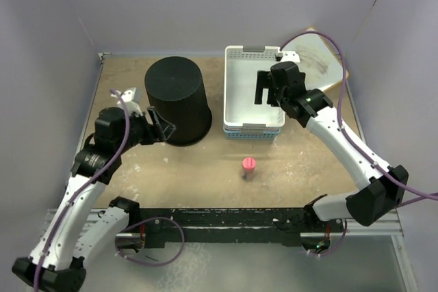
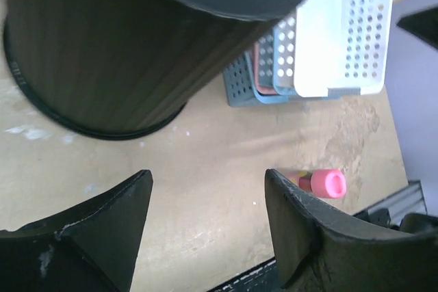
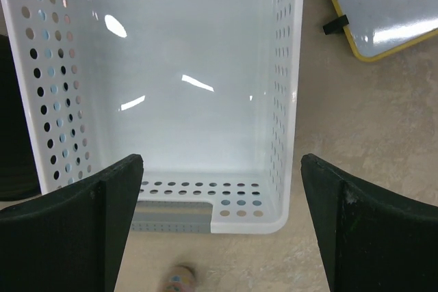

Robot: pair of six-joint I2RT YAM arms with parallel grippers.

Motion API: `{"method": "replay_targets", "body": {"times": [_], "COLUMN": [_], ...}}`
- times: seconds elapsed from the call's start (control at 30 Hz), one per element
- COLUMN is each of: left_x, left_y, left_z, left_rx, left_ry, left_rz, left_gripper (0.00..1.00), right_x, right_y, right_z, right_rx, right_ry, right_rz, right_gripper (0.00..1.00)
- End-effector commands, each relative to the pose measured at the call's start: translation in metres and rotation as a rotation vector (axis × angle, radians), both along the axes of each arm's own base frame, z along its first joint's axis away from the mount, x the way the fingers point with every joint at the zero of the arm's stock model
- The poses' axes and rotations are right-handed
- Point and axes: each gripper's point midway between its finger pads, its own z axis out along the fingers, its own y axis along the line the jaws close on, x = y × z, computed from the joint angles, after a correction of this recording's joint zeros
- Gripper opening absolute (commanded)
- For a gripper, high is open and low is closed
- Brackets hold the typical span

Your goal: Turn the large container upside down

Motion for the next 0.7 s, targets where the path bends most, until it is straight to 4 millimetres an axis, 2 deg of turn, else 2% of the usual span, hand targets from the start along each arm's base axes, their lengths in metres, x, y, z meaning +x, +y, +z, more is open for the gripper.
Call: {"method": "replay_targets", "body": {"times": [0.0, 0.13, 0.17, 0.27, 0.37, 0.47, 0.67], "left_x": [0.016, 0.012, 0.012, 0.024, 0.052, 0.078, 0.097], "left_y": [-0.043, -0.085, -0.11, -0.132, -0.131, -0.121, -0.111], "left_z": [0.017, 0.015, 0.008, -0.009, -0.022, -0.022, -0.022], "left_rx": [0.019, 0.1, 0.117, 0.142, 0.219, 0.295, 0.376], "left_ry": [-0.086, -0.113, -0.11, -0.095, -0.118, -0.154, -0.153], "left_rz": [-0.078, -0.136, -0.181, -0.191, -0.097, 0.022, 0.124], "left_gripper": [0.65, 0.65, 0.66, 0.66, 0.68, 0.7, 0.69], "right_x": [0.006, 0.005, 0.003, -0.002, -0.009, -0.014, -0.02], "right_y": [-0.003, -0.005, -0.005, 0.0, 0.0, 0.001, -0.002], "right_z": [0.02, 0.027, 0.036, 0.047, 0.051, 0.049, 0.034], "right_rx": [0.048, 0.061, 0.086, 0.136, 0.165, 0.174, 0.149], "right_ry": [-0.021, -0.039, -0.074, -0.122, -0.149, -0.143, -0.103], "right_rz": [-0.088, -0.096, -0.091, -0.053, -0.035, -0.016, -0.014], "right_gripper": [1.0, 1.0, 1.0, 1.0, 1.0, 1.0, 1.0]}}
